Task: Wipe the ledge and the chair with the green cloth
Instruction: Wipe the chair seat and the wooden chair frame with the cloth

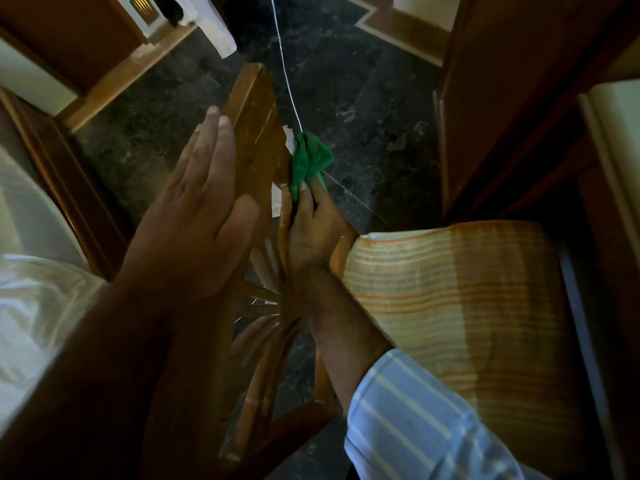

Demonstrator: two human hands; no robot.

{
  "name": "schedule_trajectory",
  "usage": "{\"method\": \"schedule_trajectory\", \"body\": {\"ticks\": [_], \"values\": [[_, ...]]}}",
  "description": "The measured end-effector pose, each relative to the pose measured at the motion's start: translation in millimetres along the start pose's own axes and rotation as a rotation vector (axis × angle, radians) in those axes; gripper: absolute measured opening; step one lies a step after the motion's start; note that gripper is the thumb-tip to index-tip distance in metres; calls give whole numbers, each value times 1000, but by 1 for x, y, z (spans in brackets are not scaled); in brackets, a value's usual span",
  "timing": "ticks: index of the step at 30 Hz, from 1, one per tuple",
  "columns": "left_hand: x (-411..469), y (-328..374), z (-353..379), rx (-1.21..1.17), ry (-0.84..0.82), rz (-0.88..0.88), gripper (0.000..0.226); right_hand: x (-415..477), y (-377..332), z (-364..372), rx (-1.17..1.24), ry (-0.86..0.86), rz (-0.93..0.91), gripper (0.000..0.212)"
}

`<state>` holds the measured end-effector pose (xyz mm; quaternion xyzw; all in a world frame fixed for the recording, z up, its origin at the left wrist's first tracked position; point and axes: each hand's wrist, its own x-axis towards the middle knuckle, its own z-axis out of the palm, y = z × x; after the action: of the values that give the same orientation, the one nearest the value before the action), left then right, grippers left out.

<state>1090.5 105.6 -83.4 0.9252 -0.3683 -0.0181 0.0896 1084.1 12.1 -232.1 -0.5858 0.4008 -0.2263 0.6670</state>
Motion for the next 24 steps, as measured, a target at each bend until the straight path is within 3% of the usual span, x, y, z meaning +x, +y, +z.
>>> {"method": "schedule_trajectory", "body": {"ticks": [4,8,12,14,19,22,24], "values": [[0,2,2,-16,42,-18,73,-35,-28,2,74,-81,-194,40],[5,3,2,-75,21,-131,88,-74,-30,-8,25,-207,-375,41],[2,5,-2,-12,225,-42,48,-78,-21,-19,14,-280,-549,34],[0,6,-5,45,266,-44,38,-74,-20,-25,9,-304,-590,36],[-8,12,-12,49,332,-76,31,-46,-28,-39,101,-335,-430,43],[-14,15,-15,64,322,-88,33,-19,-32,-44,-28,-346,-310,58],[-18,16,-19,57,306,-66,36,-2,-32,-49,-128,-443,-167,67]]}}
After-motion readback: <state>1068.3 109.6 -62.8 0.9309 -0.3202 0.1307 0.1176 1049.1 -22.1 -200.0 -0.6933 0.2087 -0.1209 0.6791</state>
